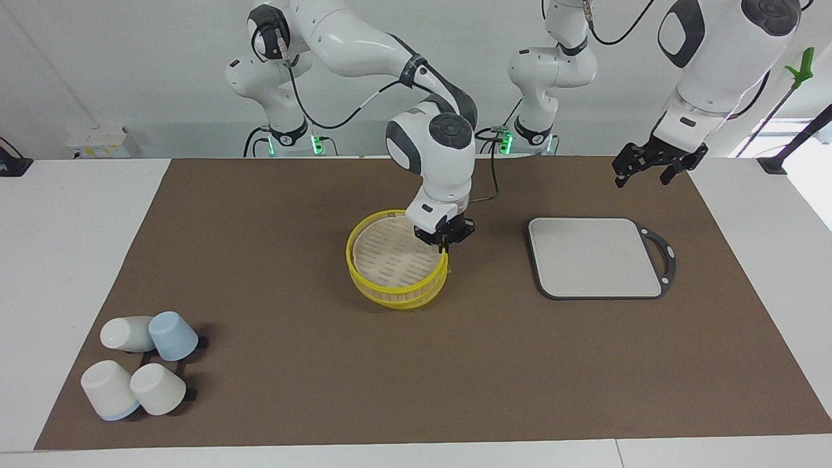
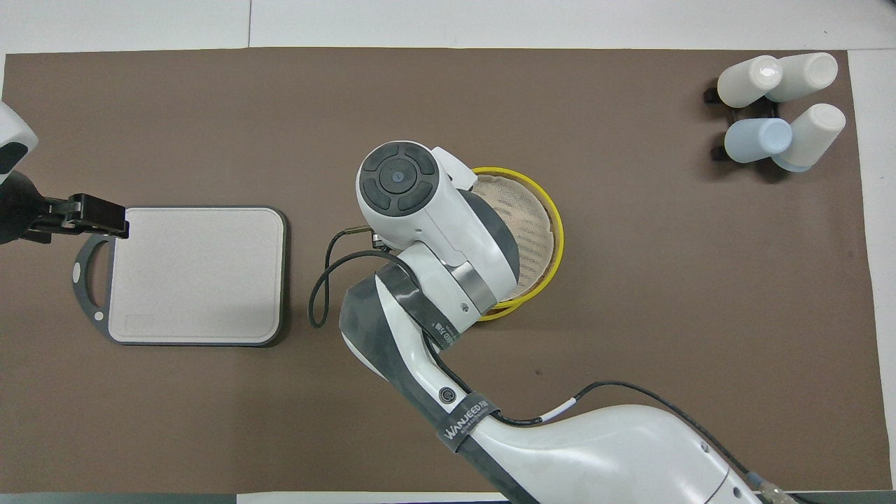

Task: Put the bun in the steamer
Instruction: 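Withdraw the left gripper while the right gripper brings the lid over the steamer, then lower the lid onto the steamer with the right gripper and release it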

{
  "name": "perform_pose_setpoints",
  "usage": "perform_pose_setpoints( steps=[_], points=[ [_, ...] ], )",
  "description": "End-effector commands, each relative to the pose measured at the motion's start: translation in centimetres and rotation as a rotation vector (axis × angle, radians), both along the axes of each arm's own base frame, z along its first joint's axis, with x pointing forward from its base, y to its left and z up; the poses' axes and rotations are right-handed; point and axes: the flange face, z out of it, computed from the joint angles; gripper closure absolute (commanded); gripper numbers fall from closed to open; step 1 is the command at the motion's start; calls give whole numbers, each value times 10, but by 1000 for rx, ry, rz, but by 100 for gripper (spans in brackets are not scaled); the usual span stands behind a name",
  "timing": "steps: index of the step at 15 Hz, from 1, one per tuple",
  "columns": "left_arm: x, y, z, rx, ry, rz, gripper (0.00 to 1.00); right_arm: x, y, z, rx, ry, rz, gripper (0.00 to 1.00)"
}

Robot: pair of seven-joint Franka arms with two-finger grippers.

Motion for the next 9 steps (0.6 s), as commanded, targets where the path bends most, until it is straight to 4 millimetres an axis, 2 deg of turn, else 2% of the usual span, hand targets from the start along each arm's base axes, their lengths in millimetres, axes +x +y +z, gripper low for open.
perform_pose_setpoints(
  steps=[1, 2, 6, 9],
  points=[
    [-6, 11, 9, 19, 8, -17, 0, -9, 2, -11, 25, 11, -39, 100],
    [-7, 13, 12, 17, 2, -15, 0, -13, -1, -19, 14, 24, -39, 100],
    [-9, 9, 15, 8, 13, -20, 0, -20, -7, -28, 5, 36, -41, 100],
    [-8, 14, 22, -1, 24, -12, 0, -25, -10, -30, -10, 52, -41, 100]
  ],
)
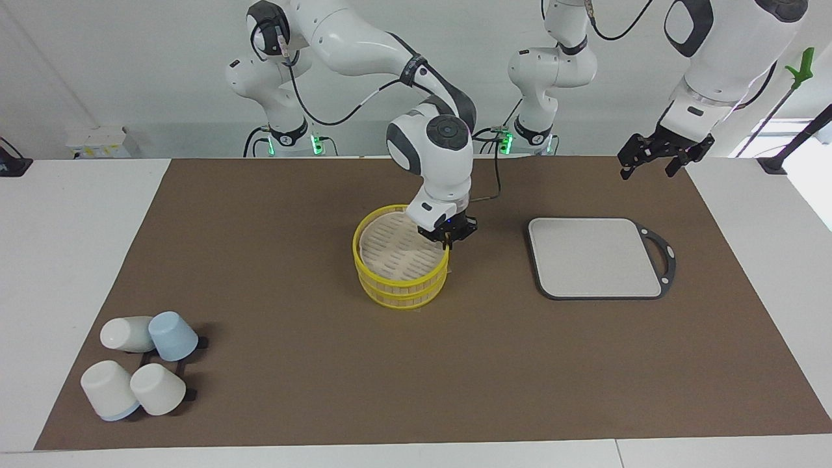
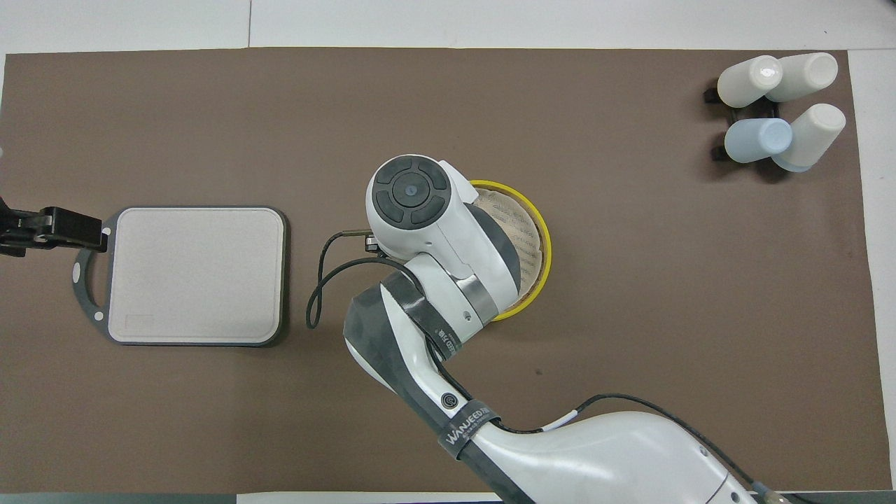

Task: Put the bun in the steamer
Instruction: 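Lower the lid onto the steamer with the right gripper and release it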

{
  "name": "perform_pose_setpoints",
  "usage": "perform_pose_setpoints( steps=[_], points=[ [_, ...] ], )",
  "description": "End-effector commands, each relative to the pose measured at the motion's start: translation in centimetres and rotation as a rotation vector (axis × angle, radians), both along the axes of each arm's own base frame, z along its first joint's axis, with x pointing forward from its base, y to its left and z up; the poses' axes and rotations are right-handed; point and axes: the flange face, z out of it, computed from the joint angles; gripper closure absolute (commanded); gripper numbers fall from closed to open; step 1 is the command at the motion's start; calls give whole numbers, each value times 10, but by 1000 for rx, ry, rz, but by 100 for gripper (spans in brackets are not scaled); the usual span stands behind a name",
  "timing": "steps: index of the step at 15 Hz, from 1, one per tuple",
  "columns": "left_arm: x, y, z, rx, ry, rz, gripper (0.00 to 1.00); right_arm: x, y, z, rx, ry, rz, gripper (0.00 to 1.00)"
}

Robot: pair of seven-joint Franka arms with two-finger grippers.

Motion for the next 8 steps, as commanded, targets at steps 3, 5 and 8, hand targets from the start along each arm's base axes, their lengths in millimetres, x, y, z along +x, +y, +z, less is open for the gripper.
perform_pose_setpoints(
  steps=[3, 5, 8],
  points=[
    [-1, 6, 11, -43, 9, 1, 0, -11, -10, -17, -16, 34, -28, 40],
    [-2, 6, 10, -50, 13, 3, 0, -1, -9, 6, 4, -7, -28, 0],
    [-3, 6, 11, -66, 15, 6, 0, 45, -60, 67, 38, -91, -110, 0]
  ],
)
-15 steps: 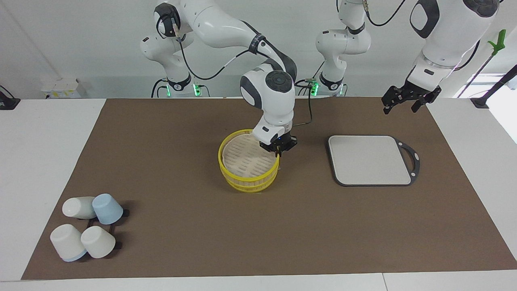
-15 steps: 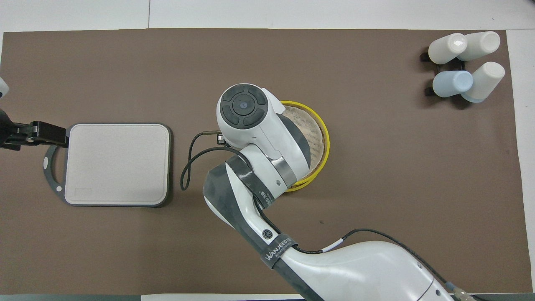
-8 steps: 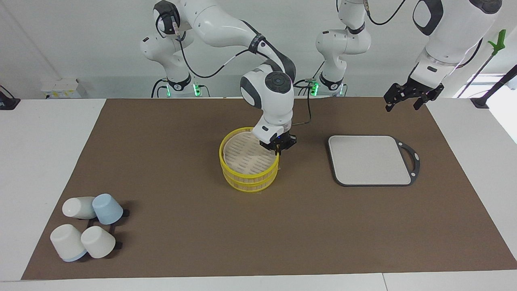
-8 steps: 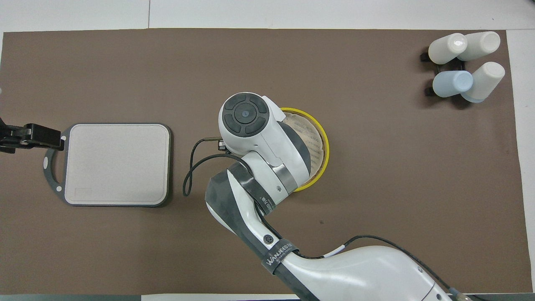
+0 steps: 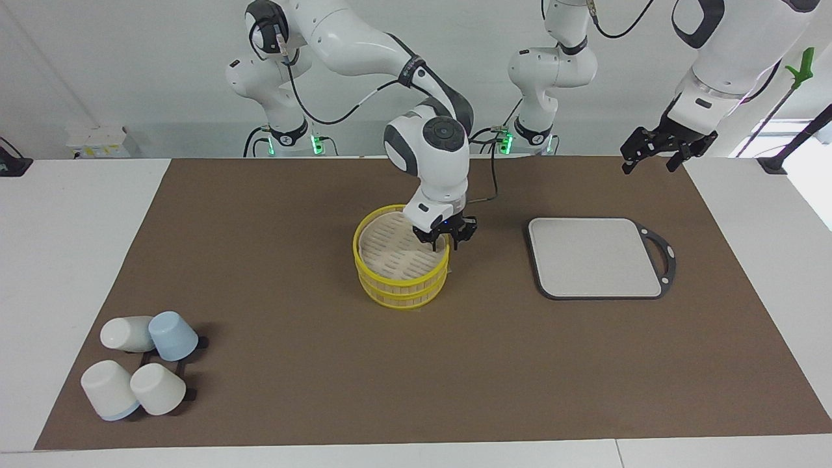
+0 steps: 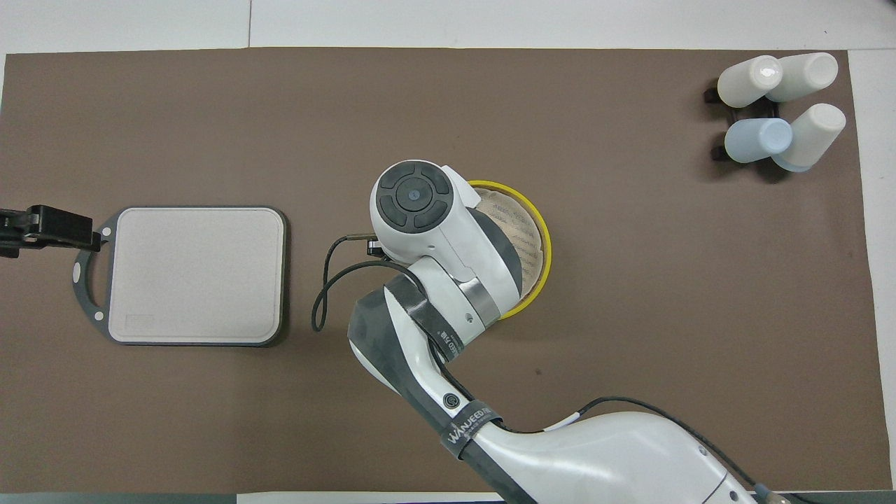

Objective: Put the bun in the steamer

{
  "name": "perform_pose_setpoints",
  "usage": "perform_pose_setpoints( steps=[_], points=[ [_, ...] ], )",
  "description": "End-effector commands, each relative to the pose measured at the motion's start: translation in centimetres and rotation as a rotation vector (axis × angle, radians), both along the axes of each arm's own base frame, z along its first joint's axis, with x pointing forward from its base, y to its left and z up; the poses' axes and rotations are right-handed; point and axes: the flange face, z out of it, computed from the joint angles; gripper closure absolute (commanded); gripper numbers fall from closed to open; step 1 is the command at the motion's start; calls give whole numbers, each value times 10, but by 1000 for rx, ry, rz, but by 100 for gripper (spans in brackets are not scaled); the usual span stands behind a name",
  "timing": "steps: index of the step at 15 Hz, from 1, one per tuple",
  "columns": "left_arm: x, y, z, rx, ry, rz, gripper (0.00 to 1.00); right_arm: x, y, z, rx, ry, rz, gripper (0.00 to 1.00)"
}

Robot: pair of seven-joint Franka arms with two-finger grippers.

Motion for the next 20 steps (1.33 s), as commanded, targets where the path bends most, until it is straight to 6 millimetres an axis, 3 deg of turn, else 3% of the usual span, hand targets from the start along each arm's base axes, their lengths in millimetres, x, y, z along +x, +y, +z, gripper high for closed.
perform_pose_setpoints(
  steps=[1, 3, 4, 6, 8, 11, 14, 17, 20],
  points=[
    [-2, 4, 5, -22, 13, -7, 0, 33, -78, 73, 14, -28, -100, 0],
    [-2, 3, 5, -21, 12, -10, 0, 46, -172, 103, -30, 59, -124, 0],
    [-2, 1, 6, -20, 10, -12, 0, 43, -212, 112, -50, 119, -104, 0],
    [-1, -1, 7, -20, 9, -15, 0, 33, -266, 116, -72, 181, -42, 0],
    [0, -2, 7, -20, 6, -15, 0, 20, -293, 125, -127, 172, -45, 0],
    [1, -2, 12, -20, -2, -15, 0, 7, -348, 155, -133, 147, -50, 0],
    [1, -1, 11, -17, -1, -15, 0, -9, -389, 179, -121, 158, -37, 0],
    [0, -1, 10, -15, 4, -15, 0, -23, -393, 173, -118, 175, -24, 0],
    [-1, -1, 8, -12, 13, -15, 0, -21, -404, 170, -114, 149, -25, 0]
  ],
)
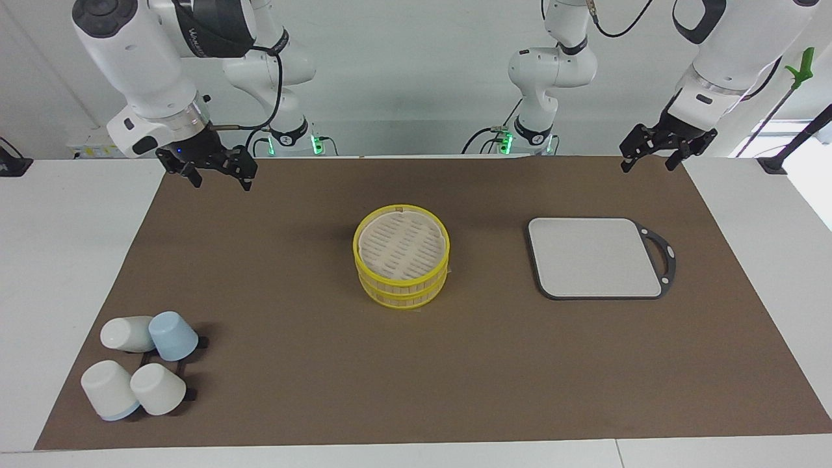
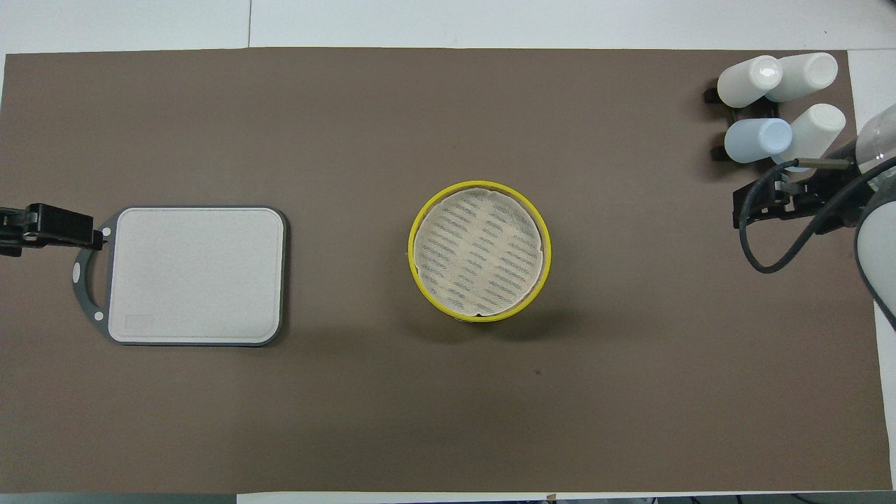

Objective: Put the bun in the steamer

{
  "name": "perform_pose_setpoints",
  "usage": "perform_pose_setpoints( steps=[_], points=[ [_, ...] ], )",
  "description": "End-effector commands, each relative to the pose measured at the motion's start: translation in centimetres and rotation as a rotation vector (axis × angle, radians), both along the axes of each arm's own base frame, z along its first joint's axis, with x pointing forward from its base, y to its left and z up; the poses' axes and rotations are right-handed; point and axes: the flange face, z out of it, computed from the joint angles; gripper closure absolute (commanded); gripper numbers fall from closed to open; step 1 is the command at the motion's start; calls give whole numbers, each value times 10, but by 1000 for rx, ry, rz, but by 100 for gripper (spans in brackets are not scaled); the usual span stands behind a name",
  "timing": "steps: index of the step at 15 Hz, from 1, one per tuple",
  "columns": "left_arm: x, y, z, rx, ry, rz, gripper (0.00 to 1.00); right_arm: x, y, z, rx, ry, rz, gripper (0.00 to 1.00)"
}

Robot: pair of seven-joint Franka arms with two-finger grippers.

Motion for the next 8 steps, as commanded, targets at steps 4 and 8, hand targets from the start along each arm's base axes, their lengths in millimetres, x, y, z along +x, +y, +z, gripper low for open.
perform_pose_setpoints(
  steps=[4, 8],
  points=[
    [-2, 3, 3, -8, 21, -9, 0, -5, -14, -6, 0, -20, 45, 0],
    [-1, 2, 4, -8, 20, -11, 0, -1, -19, 1, -21, -34, 44, 0]
  ],
)
